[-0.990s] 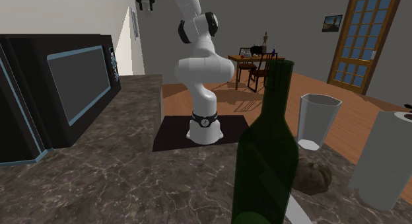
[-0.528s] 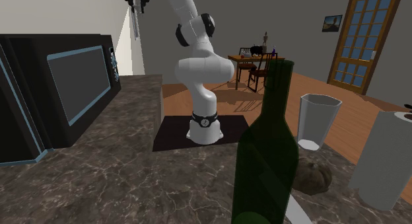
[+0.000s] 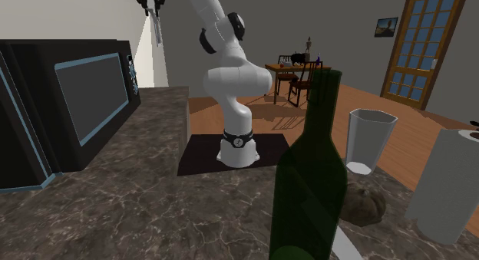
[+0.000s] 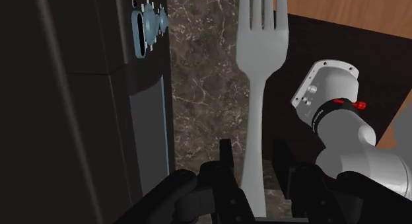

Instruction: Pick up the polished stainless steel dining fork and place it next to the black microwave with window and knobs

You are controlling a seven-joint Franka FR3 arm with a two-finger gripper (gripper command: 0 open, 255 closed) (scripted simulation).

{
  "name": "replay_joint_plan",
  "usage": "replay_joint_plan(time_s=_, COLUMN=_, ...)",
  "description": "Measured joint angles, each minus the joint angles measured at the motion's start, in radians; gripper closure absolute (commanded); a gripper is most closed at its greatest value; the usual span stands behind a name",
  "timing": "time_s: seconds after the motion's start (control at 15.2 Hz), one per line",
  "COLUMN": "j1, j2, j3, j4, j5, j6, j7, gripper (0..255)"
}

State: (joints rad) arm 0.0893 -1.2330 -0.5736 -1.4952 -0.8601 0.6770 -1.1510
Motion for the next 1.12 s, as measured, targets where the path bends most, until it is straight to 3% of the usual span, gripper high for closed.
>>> replay_joint_plan(time_s=0.53, j1=0.082, j2=0.086, j3=-0.124, j4=0.302, j5=-0.256, j6=-0.026, j7=-0.338, gripper=255)
replay_joint_plan(time_s=1.12, j1=0.028, j2=-0.05, j3=-0.125, j4=0.116, j5=-0.262, j6=0.024, j7=-0.293, gripper=255)
